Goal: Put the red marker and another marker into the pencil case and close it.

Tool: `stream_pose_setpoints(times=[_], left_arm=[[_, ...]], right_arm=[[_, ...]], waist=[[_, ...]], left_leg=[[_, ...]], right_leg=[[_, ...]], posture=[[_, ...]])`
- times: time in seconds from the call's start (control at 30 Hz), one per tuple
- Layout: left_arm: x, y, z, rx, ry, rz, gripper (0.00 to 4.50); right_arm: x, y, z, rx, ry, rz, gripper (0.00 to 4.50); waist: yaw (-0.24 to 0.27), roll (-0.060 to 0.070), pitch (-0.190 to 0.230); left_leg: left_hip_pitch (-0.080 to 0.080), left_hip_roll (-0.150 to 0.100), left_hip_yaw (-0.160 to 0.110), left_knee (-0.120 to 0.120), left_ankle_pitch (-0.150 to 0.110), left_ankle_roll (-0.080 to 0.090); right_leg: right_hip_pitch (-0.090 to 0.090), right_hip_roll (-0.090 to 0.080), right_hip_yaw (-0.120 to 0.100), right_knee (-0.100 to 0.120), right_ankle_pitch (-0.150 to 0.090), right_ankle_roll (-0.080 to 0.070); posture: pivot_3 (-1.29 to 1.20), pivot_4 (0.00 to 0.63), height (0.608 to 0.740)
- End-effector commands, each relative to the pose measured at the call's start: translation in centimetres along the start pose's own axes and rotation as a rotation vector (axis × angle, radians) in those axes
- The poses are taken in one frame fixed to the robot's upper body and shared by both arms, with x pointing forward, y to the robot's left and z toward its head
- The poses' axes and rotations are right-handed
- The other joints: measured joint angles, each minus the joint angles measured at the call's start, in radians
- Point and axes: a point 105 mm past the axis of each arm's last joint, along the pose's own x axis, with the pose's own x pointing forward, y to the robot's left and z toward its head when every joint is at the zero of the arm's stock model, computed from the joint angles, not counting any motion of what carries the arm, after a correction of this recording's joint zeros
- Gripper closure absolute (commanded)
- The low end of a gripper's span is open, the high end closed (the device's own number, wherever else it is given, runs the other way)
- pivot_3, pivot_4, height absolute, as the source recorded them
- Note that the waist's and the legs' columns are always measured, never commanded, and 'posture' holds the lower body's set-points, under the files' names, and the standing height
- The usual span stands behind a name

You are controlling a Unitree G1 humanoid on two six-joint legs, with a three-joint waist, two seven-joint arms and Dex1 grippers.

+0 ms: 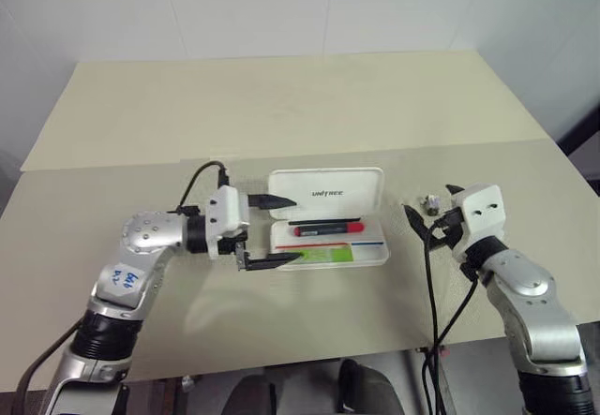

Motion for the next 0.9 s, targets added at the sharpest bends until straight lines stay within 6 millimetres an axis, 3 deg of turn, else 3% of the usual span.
stream_pose_setpoints(times=[0.03, 0.27, 0.43, 0.8, 0.9], left_arm=[[-1.5, 0.7, 1.6, 0.061, -0.001, 0.024, 0.03], [-2.8, 1.4, 1.9, 0.082, 0.031, 0.037, 0.03], [-2.9, 1.5, 2.2, 0.093, 0.032, 0.041, 0.03], [-2.6, 1.3, 2.6, 0.104, 0.026, 0.057, 0.00], [-2.4, 1.3, 2.6, 0.104, 0.023, 0.057, 0.00]], right_arm=[[0.5, -0.9, -0.2, 0.023, 0.001, -0.088, 0.00], [2.5, 0.9, -1.8, 0.077, 0.042, -0.071, 0.00], [3.6, 0.0, -3.4, 0.096, 0.090, -0.144, 0.00], [4.2, -0.5, -3.0, 0.085, 0.087, -0.180, 3.95], [4.3, -0.7, -2.7, 0.082, 0.085, -0.186, 4.14]], waist=[[-0.002, 0.000, 0.000], [-0.010, 0.001, 0.000], [-0.022, 0.001, 0.000], [-0.026, 0.001, 0.000], [-0.025, 0.001, 0.001]], left_leg=[[0.000, 0.000, 0.000, 0.000, 0.000, 0.000], [0.001, 0.000, 0.000, 0.000, 0.000, 0.000], [0.000, 0.000, 0.000, 0.000, 0.000, 0.000], [0.000, 0.001, 0.000, 0.000, 0.000, 0.000], [0.000, 0.001, 0.000, 0.000, 0.000, 0.000]], right_leg=[[0.000, 0.000, 0.000, 0.000, 0.000, 0.000], [0.000, 0.000, 0.000, 0.000, 0.000, 0.000], [-0.001, 0.000, 0.000, 0.000, 0.000, 0.000], [-0.001, 0.001, 0.001, 0.001, 0.000, 0.000], [-0.001, 0.001, 0.001, 0.001, 0.000, 0.000]], posture=[[0.00, 0.150, 0.740], [0.00, 0.150, 0.740], [0.00, 0.150, 0.740], [0.00, 0.150, 0.740], [0.00, 0.150, 0.740]])
